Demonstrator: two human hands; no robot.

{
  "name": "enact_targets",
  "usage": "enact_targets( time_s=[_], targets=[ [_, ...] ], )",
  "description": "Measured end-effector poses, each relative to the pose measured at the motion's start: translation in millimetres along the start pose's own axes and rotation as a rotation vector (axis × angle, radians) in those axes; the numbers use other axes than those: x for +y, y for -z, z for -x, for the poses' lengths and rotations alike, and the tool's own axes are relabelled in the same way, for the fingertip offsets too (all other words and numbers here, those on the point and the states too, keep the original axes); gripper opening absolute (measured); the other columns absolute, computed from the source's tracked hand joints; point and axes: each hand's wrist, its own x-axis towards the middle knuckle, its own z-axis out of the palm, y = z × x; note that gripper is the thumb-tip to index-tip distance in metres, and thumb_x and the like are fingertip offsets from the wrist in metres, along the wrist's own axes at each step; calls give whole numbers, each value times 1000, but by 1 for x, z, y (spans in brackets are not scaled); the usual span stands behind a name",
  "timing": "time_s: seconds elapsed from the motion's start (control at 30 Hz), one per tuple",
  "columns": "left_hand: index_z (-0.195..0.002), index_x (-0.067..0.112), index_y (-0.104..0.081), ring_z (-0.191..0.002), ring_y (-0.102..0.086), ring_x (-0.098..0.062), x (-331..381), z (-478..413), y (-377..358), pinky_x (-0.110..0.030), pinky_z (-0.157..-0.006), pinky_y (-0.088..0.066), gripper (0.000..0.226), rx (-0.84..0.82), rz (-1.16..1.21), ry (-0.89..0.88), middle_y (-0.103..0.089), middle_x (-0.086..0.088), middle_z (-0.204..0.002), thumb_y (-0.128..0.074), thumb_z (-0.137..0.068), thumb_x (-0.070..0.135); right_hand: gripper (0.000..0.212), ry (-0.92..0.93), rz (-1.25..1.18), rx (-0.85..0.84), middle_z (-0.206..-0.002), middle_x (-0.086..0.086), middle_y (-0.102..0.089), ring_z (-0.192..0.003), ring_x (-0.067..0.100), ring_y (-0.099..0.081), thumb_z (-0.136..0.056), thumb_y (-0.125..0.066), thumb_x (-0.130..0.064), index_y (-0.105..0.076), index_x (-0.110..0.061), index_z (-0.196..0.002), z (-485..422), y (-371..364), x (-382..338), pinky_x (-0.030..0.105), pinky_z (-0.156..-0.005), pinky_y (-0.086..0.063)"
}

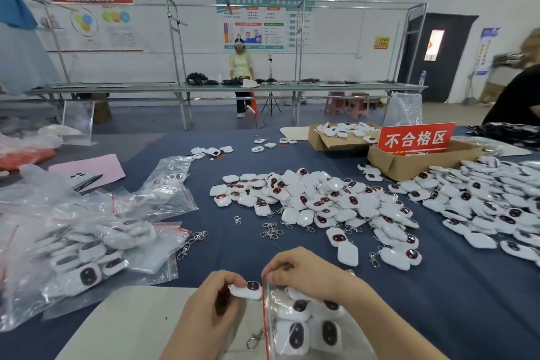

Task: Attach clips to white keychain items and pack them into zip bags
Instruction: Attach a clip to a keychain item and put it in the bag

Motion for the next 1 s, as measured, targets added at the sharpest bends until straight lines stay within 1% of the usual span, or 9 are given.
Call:
enact_targets(
  time_s=[0.13, 0.23, 0.4, 0.47, 0.6, 0.73, 0.8, 0.93, 1.0],
  targets=[
    [-88, 40, -64, -56, -52, -2, 0, 1, -2, -18, -59, -43, 37, 13, -81, -44, -64, 15, -76, -76, -85, 6, 10, 26, -101, 24, -82, -12, -75, -79, -4, -68, -94, -67, -21, -76, -26, -95, 1, 2, 3, 8, -72, -47],
    [-85, 42, -65, -68, -61, -4, 2, -3, -4, -16, -64, -46, 45, 36, -149, -123, -63, 11, -93, -82, -78, 0, 10, 40, -132, 36, -87, -9, -76, -84, 1, -70, -94, -67, -22, -75, -28, -93, 2, 4, 5, 16, -82, -52],
    [-84, 38, -68, -65, -53, -6, 3, -5, -7, -17, -55, -39, 46, 57, -153, -185, -52, 14, -95, -83, -75, -4, 12, 59, -172, 36, -90, -3, -77, -83, 5, -69, -94, -68, -21, -76, -29, -90, 2, 3, 6, 24, -90, -55],
    [-83, 40, -68, -70, -54, -8, 3, -4, -7, -19, -58, -43, 49, 54, -173, -223, -52, 16, -95, -84, -73, -6, 12, 57, -188, 41, -93, 0, -78, -82, 5, -69, -93, -68, -22, -77, -30, -90, 2, 3, 6, 28, -91, -55],
    [-83, 38, -66, -70, -56, -4, 8, -5, -13, -10, -66, -43, 47, 28, -208, -274, -51, 17, -94, -84, -73, -4, 14, 50, -281, 40, -85, -4, -77, -77, 6, -67, -92, -68, -23, -79, -31, -89, 2, 3, 8, 30, -85, -53],
    [-80, 43, -65, -71, -56, -7, 13, -8, -21, -12, -62, -42, 39, -95, -243, -200, -50, 16, -95, -75, -83, 6, 14, 47, -333, 45, -83, -3, -77, -76, 8, -68, -91, -67, -22, -79, -29, -89, 2, 2, 9, 22, -81, -53],
    [-88, 49, -61, -78, -60, -6, 17, -8, -26, -12, -66, -45, 37, -110, -226, -169, -54, 14, -95, -70, -82, 14, 14, 49, -336, 49, -82, -2, -77, -75, 8, -69, -90, -68, -23, -79, -31, -89, 1, 1, 9, 20, -78, -52],
    [-102, 59, -55, -77, -64, 2, 26, -4, -33, -10, -71, -47, 38, -123, -65, 15, -64, 28, -99, -62, -69, 42, 15, 55, -295, 87, -72, -8, -71, -72, 5, -64, -87, -73, -22, -79, -36, -87, -1, 1, 10, 17, -74, -50],
    [-105, 54, -57, -72, -62, 2, 28, -5, -32, -11, -70, -46, 43, -178, -63, 50, -64, 29, -98, -57, -62, 53, 15, 60, -272, 91, -69, -6, -67, -68, 5, -63, -86, -74, -21, -78, -36, -86, -1, 3, 8, 16, -71, -49]
  ],
)
